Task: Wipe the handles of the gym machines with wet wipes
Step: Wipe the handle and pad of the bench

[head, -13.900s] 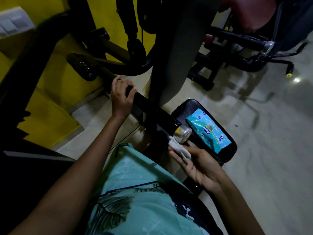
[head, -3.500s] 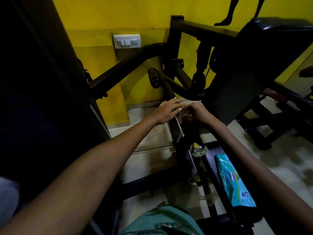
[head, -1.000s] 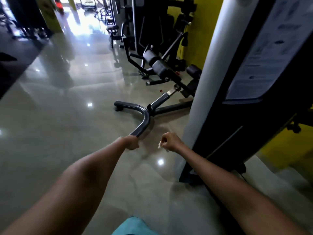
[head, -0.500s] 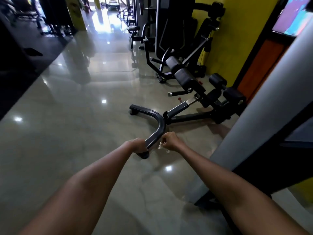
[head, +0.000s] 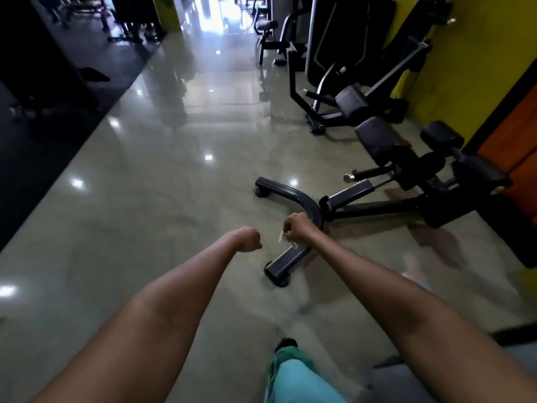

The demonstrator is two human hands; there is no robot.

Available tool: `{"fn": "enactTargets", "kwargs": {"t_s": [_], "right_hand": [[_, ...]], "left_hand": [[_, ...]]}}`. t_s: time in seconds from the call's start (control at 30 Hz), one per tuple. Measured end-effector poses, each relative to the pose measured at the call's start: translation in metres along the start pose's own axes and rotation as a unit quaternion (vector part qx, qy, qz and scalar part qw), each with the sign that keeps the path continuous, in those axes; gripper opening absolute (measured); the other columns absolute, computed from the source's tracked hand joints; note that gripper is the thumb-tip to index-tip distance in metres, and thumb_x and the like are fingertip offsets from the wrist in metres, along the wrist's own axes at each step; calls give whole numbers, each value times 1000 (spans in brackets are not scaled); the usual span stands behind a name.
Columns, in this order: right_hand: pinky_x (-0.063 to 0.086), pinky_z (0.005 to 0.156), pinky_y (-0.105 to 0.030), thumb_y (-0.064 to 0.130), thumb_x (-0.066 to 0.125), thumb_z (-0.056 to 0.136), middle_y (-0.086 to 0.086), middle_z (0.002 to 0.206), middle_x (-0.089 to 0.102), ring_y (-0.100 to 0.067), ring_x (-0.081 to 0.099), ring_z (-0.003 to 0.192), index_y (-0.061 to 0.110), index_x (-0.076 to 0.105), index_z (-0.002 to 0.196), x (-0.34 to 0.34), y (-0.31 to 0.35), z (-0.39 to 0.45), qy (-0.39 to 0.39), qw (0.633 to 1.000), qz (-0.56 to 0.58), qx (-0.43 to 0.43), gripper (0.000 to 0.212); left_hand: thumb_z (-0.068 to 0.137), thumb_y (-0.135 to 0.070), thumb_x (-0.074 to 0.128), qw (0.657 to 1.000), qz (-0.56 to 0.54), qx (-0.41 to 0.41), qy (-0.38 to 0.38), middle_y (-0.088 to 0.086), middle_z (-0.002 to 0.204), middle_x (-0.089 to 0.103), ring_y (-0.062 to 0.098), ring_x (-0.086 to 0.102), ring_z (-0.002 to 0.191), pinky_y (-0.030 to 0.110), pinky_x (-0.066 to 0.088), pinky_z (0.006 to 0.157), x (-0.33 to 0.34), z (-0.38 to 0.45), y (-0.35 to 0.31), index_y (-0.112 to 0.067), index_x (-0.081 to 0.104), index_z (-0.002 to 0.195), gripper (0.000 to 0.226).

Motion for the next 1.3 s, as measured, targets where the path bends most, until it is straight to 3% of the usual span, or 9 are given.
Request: {"fn": "enactTargets", "kwargs": {"t_s": [0.2, 0.4, 0.53, 0.77, 0.93, 1.1, 1.3], "right_hand": [[47, 57, -25, 10, 75, 76, -4, 84, 66, -14, 61, 71, 15, 67, 78, -37, 24, 107, 17, 1000, 3, -22, 10], [47, 56, -22, 10, 75, 75, -8, 83, 71, -15, 63, 67, 8, 71, 88, -72, 77, 213, 21, 997, 4, -70, 14], [57, 63, -29, 9, 74, 75, -10, 88, 71, -19, 67, 73, 7, 72, 90, -83, 95, 283, 23, 997, 13, -78, 16], [55, 69, -32, 4, 65, 77, -13, 93, 70, -27, 67, 82, 7, 72, 90, -117, 74, 356, -26, 998, 46, 21, 15], [44, 63, -22, 8, 68, 75, -13, 88, 71, -25, 68, 81, 6, 73, 89, -134, 24, 380, -47, 989, 73, 122, 15], [49, 67, -25, 13, 70, 76, -13, 88, 72, -24, 68, 80, 7, 72, 87, -158, -51, 390, -80, 966, 114, 218, 13], [41, 68, -21, 5, 63, 80, -15, 96, 70, -24, 64, 90, 3, 72, 92, -206, -139, 385, -194, 911, 163, 326, 15]], "left_hand": [[99, -28, 46, 998, -35, -56, -13, 16, 128, 57, 30, 53, 117, 34, 42, 94, -64, 58, 65, -1, 58, 123, 38], [97, -28, 49, 994, -65, -86, -11, 13, 123, 60, 29, 56, 111, 35, 46, 90, -126, 115, 144, -3, 61, 117, 34], [96, -26, 51, 993, -79, -88, 6, 16, 114, 65, 25, 59, 88, 34, 49, 85, -165, 168, 200, 1, 64, 110, 33], [96, -19, 52, 999, -36, -14, 14, 13, 123, 61, 27, 58, 114, 33, 47, 95, -242, 261, 230, -4, 62, 120, 31], [95, -18, 50, 996, -12, 88, 22, 20, 120, 62, 33, 59, 110, 34, 46, 92, -284, 329, 206, 5, 60, 118, 34], [98, -21, 46, 979, 76, 181, 48, 20, 124, 58, 30, 54, 114, 34, 42, 95, -318, 394, 145, 5, 59, 119, 36], [97, -22, 48, 937, 177, 298, 32, 17, 124, 58, 29, 54, 114, 37, 42, 95, -358, 463, 49, 2, 59, 118, 33]]}}
Point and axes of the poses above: each hand's wrist, its own z-axis towards the middle knuckle, its own x-axis out of the palm, y = z × x, the point moved 9 cm from there along z, towards the middle knuckle
